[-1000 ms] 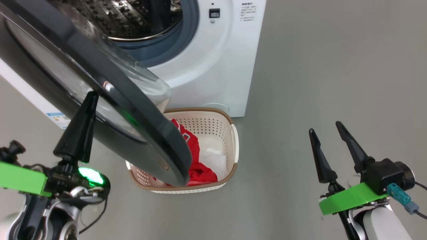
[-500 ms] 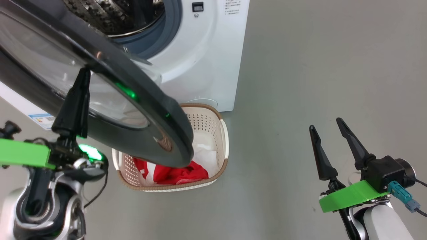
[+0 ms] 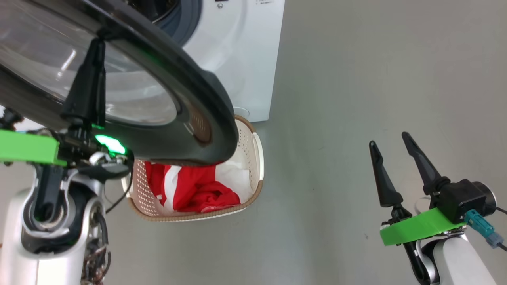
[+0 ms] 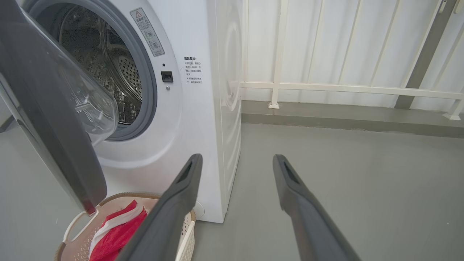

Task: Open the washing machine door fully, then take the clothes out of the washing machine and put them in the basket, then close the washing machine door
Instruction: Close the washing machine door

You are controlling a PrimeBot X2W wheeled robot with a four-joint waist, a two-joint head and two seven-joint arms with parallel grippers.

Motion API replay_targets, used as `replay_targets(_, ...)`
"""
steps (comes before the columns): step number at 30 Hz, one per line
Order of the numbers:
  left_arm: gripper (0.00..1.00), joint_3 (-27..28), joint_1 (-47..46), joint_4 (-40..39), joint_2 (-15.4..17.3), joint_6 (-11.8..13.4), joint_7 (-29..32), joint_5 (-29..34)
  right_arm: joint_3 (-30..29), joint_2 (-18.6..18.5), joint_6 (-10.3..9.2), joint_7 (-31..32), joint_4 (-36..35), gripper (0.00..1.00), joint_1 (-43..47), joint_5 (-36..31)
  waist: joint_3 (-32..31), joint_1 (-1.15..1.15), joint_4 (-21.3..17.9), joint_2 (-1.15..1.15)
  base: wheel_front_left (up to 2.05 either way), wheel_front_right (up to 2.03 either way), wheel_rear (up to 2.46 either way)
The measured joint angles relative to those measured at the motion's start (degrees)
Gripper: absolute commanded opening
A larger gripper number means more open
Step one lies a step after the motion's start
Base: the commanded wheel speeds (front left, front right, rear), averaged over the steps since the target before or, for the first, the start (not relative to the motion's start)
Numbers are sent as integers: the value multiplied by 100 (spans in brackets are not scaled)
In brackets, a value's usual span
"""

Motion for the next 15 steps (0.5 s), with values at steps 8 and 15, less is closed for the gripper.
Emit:
replay_targets(8, 0, -23, -499, 375, -47, -145, -57, 2, -24, 0, 0, 0, -86, 100, -97, -5, 204, 0, -82, 0, 0, 0, 0)
replay_targets(15, 0, 51, -795, 628, -77, -249, -56, -90, -21, 0, 0, 0, -110, 100, -127, -13, 321, 0, -172, 0, 0, 0, 0)
